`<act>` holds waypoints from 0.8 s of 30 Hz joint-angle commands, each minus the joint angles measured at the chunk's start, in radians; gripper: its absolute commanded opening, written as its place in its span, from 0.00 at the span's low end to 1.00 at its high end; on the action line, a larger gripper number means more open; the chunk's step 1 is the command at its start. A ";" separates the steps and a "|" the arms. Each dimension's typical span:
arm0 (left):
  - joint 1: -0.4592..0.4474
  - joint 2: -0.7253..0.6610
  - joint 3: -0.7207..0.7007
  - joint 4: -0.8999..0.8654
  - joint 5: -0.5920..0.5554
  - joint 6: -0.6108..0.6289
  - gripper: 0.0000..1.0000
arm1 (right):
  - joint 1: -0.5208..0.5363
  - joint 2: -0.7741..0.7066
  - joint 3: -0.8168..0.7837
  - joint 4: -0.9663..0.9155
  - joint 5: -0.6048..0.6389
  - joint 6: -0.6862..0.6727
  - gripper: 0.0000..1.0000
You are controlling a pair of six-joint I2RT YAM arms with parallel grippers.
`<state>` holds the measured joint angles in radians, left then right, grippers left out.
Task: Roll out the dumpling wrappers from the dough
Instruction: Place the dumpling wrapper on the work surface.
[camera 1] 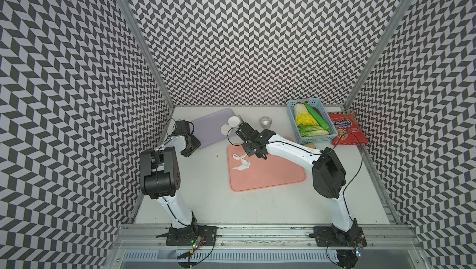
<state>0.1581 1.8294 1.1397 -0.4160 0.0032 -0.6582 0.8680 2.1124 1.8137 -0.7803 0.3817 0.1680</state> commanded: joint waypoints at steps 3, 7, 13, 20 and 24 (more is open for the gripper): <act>0.006 0.063 0.047 -0.028 -0.006 0.029 0.39 | -0.002 -0.065 0.010 0.080 0.008 0.012 0.00; 0.006 0.071 0.036 -0.037 0.001 0.040 0.30 | -0.003 -0.061 0.010 0.087 0.010 0.014 0.00; -0.010 0.027 -0.028 -0.037 0.027 0.062 0.18 | -0.013 -0.034 0.027 0.093 0.013 0.013 0.00; -0.044 -0.032 -0.089 -0.050 0.061 0.111 0.07 | -0.023 0.000 0.064 0.089 0.032 0.003 0.00; -0.074 -0.076 -0.113 -0.058 0.066 0.132 0.03 | -0.030 0.010 0.073 0.092 0.031 0.005 0.00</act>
<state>0.1101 1.7889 1.0554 -0.4088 0.0391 -0.5720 0.8452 2.1139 1.8481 -0.7536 0.3889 0.1661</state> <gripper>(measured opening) 0.080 0.332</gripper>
